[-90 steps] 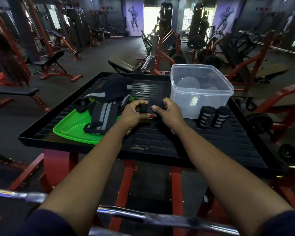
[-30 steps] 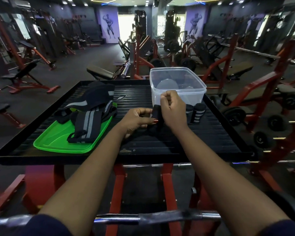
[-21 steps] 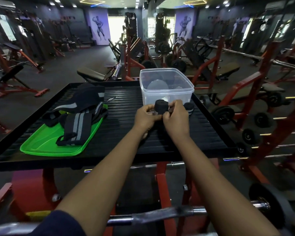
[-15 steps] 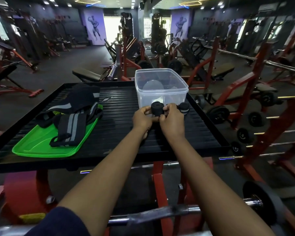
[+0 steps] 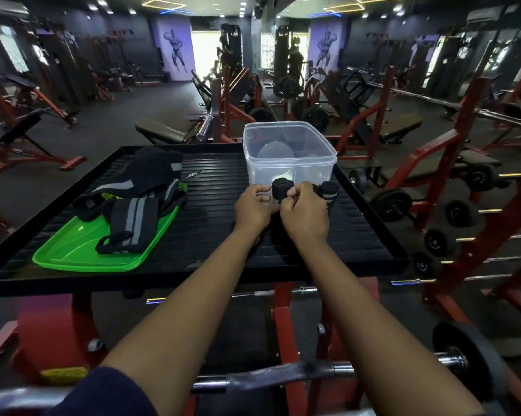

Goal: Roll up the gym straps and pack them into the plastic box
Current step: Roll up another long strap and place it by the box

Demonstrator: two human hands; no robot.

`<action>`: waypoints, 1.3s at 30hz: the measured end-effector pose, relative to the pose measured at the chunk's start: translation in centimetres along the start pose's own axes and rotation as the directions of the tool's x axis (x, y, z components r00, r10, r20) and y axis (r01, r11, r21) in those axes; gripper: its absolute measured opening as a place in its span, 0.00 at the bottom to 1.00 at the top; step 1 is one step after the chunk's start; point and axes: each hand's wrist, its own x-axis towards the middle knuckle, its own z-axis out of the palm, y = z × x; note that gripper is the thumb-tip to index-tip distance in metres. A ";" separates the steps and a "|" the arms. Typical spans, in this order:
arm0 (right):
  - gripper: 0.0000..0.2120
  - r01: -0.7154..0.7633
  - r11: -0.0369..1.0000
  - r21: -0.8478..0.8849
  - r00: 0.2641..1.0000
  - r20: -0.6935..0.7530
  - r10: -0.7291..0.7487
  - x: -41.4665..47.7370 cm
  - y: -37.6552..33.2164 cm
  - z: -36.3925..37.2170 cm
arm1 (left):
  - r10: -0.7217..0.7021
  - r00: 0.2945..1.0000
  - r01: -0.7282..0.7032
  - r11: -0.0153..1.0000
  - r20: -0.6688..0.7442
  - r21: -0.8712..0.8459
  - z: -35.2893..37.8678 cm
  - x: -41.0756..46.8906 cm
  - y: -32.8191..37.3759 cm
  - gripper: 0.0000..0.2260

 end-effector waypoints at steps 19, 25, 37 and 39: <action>0.06 0.216 0.975 0.052 0.903 0.369 -0.220 -4.1 -11.1 9.4 | 0.186 0.898 -0.043 0.939 -0.398 0.342 -15.4 -1.8 0.4 0.10; 0.07 0.256 0.964 0.069 0.865 0.429 -0.260 -4.7 -13.8 12.1 | 0.200 0.870 0.023 0.896 -0.450 0.443 -19.7 -1.7 0.3 0.10; 0.11 0.375 0.923 0.084 0.830 0.413 -0.375 -1.8 -16.1 17.8 | 0.082 0.895 0.238 0.744 -0.439 0.624 -23.7 2.4 -1.1 0.13; 0.13 0.449 0.893 0.035 0.798 0.434 -0.418 -1.0 -16.3 18.8 | -0.006 0.908 0.303 0.701 -0.420 0.646 -24.6 3.3 -1.8 0.12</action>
